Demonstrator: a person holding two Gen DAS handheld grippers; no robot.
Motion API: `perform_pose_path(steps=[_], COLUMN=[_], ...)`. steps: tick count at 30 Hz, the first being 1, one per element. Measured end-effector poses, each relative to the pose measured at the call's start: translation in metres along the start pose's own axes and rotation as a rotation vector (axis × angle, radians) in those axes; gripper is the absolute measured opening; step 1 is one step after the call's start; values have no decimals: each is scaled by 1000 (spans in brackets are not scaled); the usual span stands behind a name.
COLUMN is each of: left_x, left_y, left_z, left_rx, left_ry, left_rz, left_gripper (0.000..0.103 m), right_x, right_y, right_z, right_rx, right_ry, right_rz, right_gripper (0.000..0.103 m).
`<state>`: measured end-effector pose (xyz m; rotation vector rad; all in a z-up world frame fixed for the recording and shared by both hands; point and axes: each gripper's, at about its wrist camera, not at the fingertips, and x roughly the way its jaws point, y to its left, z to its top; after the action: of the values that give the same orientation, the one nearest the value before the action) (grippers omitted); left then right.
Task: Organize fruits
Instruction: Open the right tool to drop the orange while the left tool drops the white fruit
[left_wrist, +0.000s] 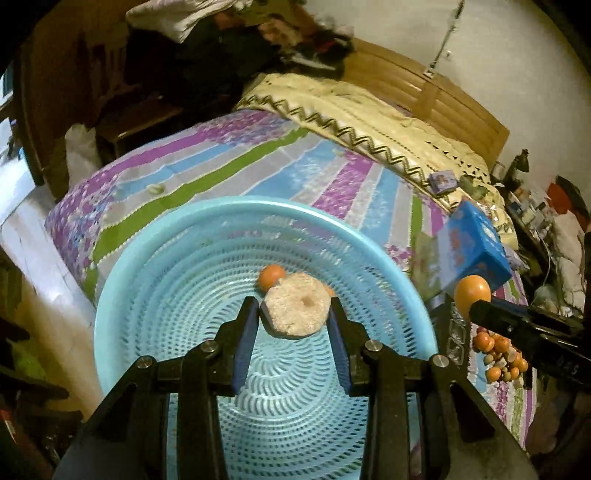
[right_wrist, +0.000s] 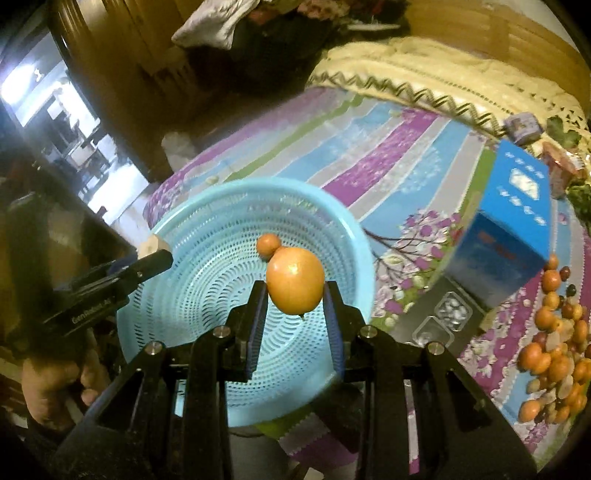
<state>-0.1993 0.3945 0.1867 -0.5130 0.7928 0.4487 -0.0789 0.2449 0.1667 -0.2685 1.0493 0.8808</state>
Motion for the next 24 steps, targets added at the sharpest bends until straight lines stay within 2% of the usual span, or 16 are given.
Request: perform_pose_path(steps=[6, 10, 21, 24], left_x=[15, 21, 32, 40], left_y=[30, 35, 43, 45], left_z=[-3, -6, -7, -9], left_rx=[-45, -47, -49, -51], left_ry=[58, 77, 109, 145], left_rz=[8, 4, -6, -6], left_gripper=[38, 38, 38, 39], right_x=[21, 32, 36, 36], right_y=[5, 12, 19, 19], right_z=[0, -1, 2, 3], right_rx=[-7, -9, -18, -15], right_ry=[65, 92, 98, 93], right_rz=[-7, -6, -9, -11], right_gripper=[31, 31, 30, 30])
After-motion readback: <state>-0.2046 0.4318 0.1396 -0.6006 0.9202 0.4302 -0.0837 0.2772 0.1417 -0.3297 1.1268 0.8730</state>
